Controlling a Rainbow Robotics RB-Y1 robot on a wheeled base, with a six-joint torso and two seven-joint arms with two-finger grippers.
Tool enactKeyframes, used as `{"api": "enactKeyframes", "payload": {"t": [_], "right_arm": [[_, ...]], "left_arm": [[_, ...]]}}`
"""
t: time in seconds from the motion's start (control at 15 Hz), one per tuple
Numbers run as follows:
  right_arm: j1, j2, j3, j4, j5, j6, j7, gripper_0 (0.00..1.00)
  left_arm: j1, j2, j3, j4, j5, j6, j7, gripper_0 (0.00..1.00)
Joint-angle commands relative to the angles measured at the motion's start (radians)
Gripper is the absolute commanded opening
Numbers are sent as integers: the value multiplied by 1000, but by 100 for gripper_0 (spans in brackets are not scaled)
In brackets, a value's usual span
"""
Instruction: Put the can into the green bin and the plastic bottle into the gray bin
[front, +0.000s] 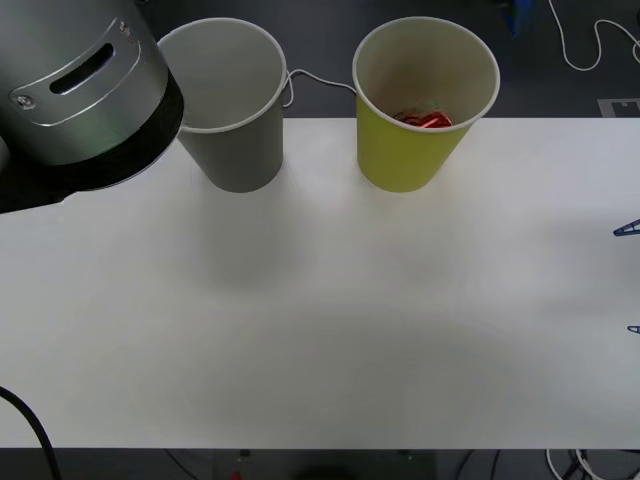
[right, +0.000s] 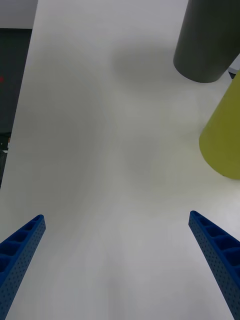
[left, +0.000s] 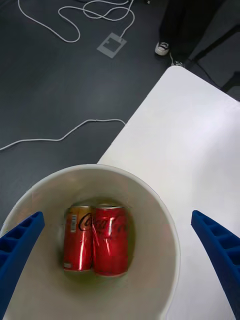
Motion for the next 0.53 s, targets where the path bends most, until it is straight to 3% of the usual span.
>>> {"api": "enactKeyframes", "payload": {"t": [0.07,0.27,0.4,0.53], "right_arm": [[0,0,0,0,0,0,0,100],[0,0,0,0,0,0,0,100],[0,0,0,0,0,0,0,100],[0,0,0,0,0,0,0,100]], "left_arm": [[1,64,3,-6,110,-82,-80,100],[16,160,36,-55,153,-192,-141,100],[64,238,109,-122,147,-255,-178,100],[137,352,164,-311,93,-301,-189,100]]}}
